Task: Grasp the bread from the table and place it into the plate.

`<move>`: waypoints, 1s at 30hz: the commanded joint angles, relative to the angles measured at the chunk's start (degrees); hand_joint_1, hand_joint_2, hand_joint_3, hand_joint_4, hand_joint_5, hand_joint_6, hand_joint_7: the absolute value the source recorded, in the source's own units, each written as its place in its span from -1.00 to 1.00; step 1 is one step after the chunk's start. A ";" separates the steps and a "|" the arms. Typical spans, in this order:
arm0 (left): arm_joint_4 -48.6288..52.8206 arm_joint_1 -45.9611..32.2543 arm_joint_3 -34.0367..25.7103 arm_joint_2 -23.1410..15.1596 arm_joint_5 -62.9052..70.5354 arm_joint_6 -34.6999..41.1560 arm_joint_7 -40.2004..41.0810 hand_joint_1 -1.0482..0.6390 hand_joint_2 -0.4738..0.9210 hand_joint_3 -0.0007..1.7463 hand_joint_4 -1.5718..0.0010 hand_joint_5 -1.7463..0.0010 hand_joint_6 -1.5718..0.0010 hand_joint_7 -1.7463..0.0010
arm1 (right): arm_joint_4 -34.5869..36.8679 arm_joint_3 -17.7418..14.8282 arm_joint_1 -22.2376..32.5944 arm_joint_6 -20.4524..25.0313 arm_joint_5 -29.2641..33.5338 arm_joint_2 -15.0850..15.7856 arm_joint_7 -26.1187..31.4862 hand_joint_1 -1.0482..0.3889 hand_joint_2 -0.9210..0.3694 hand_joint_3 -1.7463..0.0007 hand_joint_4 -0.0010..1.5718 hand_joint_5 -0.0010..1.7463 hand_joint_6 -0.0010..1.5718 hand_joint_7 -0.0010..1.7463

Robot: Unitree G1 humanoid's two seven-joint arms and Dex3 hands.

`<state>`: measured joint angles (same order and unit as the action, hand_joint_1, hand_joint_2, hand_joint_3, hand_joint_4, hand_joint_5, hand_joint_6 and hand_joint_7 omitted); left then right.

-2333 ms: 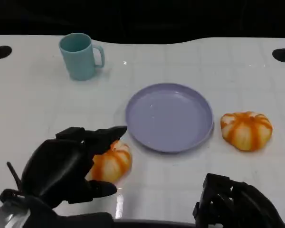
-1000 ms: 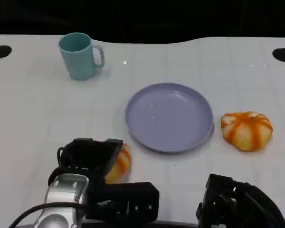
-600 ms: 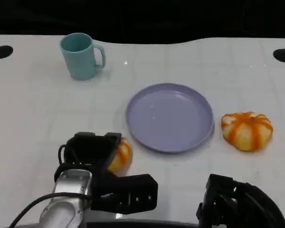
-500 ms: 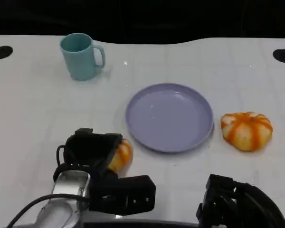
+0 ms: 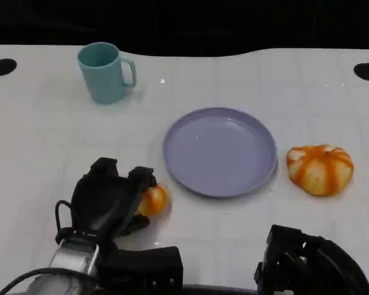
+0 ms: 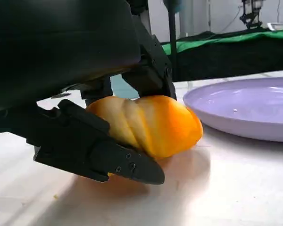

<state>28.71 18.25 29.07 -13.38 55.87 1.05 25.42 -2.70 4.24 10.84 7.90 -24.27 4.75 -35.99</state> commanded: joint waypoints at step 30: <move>-13.48 7.37 -4.71 -4.42 -3.53 -5.05 -2.77 0.03 0.27 0.01 -0.10 -1.00 0.13 -0.94 | 3.84 0.80 -0.37 -1.73 -0.13 -1.55 -0.80 -0.51 -1.00 0.70 0.08 0.81 0.01 0.52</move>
<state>13.92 23.92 24.72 -17.86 53.29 -2.71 23.06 0.75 5.36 10.71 6.89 -24.29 2.91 -36.19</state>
